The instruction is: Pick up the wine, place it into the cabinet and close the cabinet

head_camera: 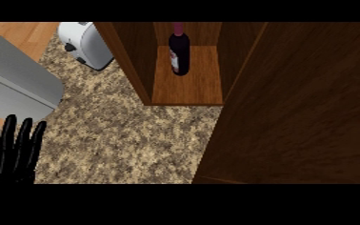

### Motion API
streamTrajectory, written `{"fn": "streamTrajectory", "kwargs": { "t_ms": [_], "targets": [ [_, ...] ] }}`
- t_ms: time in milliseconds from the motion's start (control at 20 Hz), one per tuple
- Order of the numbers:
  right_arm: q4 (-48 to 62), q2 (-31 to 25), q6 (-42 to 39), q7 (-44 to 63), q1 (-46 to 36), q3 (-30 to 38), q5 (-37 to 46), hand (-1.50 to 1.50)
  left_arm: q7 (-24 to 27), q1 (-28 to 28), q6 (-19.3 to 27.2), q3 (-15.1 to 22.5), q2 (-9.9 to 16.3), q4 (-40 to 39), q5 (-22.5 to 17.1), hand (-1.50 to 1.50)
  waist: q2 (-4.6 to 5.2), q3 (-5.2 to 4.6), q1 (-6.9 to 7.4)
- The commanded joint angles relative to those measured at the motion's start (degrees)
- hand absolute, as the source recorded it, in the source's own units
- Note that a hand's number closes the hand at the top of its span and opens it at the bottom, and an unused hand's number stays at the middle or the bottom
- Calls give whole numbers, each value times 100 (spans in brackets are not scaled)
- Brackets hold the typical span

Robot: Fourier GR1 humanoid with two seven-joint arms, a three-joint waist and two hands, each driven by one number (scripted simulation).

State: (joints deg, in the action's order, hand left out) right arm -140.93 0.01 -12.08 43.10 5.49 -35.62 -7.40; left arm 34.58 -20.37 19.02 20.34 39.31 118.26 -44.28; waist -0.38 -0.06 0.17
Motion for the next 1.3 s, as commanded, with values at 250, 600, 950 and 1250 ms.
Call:
{"fn": "streamTrajectory", "kwargs": {
  "t_ms": [250,600,950,1250],
  "targets": [
    [-385,-4,1248,221,-471,-1993,1115,150,-58,-271,-921,-1092,421,-368,-509,-150,-18,-14,-16],
    [351,-14,2288,-310,-1146,-2354,1584,150,-420,-192,-1074,-1309,528,-317,-751,-150,-20,-16,-3],
    [703,-29,3071,-25,-2277,-2402,1939,150,-674,-101,-1193,-1430,481,-153,-930,-150,-9,-16,42],
    [1295,-49,3542,215,-3428,-1726,1420,150,-868,70,-1488,-1574,510,-392,-1068,-150,33,-18,170]
  ]
}}
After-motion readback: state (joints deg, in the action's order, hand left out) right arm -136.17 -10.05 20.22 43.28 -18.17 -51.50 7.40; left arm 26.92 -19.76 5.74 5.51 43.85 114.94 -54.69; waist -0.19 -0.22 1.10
